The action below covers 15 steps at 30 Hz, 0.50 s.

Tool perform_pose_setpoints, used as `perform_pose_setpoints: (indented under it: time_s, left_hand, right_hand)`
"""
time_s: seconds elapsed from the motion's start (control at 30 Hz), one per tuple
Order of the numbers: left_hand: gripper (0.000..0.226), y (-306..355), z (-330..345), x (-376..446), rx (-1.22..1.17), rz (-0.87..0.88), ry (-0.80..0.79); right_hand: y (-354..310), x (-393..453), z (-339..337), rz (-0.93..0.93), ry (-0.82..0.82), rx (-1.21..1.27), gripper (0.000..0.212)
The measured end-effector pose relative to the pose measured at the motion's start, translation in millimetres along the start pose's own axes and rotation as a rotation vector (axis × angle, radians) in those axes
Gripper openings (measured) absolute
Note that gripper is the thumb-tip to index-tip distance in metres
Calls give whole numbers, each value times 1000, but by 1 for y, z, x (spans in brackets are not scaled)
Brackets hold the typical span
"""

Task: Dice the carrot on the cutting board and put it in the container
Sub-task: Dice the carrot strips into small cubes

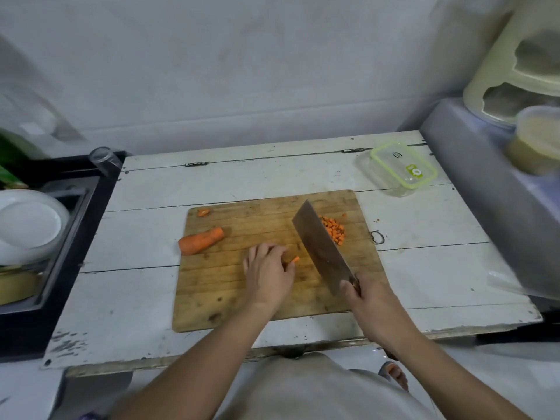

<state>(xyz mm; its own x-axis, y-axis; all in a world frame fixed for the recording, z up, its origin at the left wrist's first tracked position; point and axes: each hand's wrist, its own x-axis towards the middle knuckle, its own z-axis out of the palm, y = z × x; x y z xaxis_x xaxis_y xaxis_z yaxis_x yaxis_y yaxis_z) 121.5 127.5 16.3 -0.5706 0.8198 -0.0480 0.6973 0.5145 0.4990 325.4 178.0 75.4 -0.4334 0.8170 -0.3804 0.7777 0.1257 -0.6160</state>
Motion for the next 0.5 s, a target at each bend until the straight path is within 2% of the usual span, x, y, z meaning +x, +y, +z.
perform_pose_setpoints:
  time_s: [0.1,0.23,0.37,0.5]
  left_hand:
    - [19,2,5,7,0,-28,-8]
    - [5,5,16,7,-52,-113,66]
    - [2,5,22,7,-109,-152,100]
    - [2,5,21,10,-136,-183,104]
  right_hand:
    - [0,2,-1,2,-3,-23,27]
    - [-2,4,3,-36,-2,-169,30]
    - [-11,0,14,-113,42,-362,27]
    - [-16,-3,21,-121,54,-394,28]
